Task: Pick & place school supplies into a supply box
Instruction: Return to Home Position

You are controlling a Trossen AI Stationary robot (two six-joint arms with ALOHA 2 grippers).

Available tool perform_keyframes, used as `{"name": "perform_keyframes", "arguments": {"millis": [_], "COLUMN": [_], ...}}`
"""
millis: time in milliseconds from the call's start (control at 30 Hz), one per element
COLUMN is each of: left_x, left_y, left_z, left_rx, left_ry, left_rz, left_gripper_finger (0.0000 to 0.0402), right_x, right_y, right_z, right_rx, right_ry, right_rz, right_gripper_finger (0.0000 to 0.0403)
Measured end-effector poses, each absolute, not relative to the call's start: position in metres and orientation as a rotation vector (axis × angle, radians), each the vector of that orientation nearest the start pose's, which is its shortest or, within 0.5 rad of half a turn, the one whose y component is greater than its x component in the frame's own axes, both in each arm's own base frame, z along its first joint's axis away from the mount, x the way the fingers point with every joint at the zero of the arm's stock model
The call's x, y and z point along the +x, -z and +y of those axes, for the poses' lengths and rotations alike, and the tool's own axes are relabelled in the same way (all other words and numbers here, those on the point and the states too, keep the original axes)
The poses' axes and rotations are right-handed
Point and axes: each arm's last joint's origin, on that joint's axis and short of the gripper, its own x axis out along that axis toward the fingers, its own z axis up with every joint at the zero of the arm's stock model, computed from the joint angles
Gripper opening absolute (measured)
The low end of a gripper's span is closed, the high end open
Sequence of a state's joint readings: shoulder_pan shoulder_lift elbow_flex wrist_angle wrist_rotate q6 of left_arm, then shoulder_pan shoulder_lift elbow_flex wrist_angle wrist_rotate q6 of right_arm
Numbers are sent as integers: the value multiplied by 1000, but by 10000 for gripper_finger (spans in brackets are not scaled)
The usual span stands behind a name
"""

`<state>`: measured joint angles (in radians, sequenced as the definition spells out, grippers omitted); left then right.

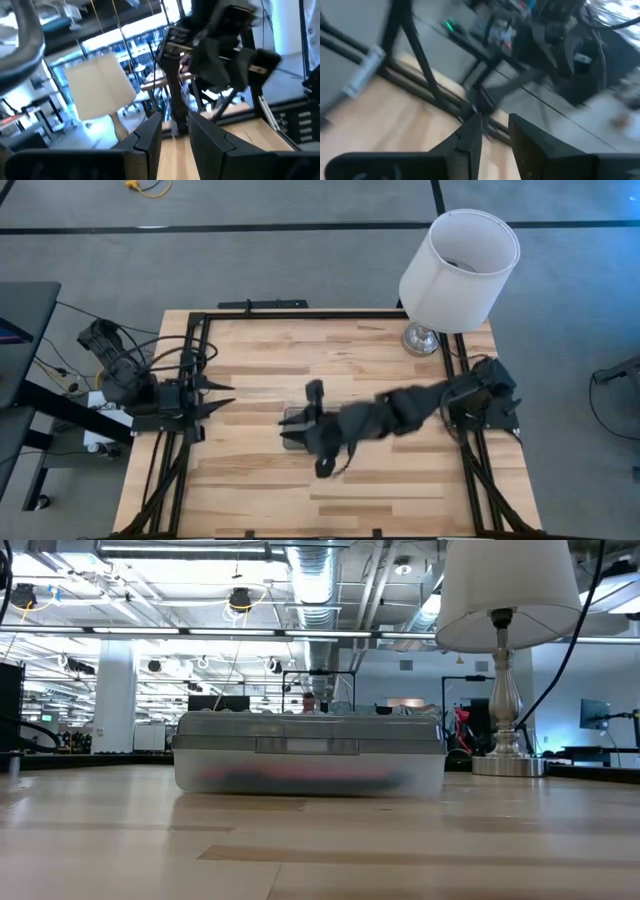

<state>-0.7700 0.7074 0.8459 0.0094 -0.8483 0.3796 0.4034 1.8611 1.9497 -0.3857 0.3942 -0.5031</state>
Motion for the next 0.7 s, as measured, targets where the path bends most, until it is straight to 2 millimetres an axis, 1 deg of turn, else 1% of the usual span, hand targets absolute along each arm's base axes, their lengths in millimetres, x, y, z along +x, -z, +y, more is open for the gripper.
{"name": "perform_keyframes", "arguments": {"millis": [133,200,267,367,467,567,700], "left_x": [114,112,110,104,94,81,59], "left_y": [-390,-394,-397,-400,-402,-398,-387], "left_z": [-80,-78,-76,-69,-58,-44,-24], "left_rx": [285,298,302,280,224,154,28], "left_ry": [-113,-136,-167,-221,-262,-259,-210], "left_rz": [-153,-175,-189,-191,-189,-166,-141], "left_gripper_finger": [91,91,91,91,91,91,91], "right_x": [385,376,365,344,320,302,286], "right_y": [-438,-453,-466,-481,-492,-491,-471], "right_z": [125,110,99,89,79,73,70], "right_rx": [-503,-455,-420,-367,-289,-224,-209], "right_ry": [-141,-129,-104,-87,-77,-70,-63], "right_rz": [187,148,124,125,171,222,259], "right_gripper_finger": [92,92,92,92,92,92,92]}}
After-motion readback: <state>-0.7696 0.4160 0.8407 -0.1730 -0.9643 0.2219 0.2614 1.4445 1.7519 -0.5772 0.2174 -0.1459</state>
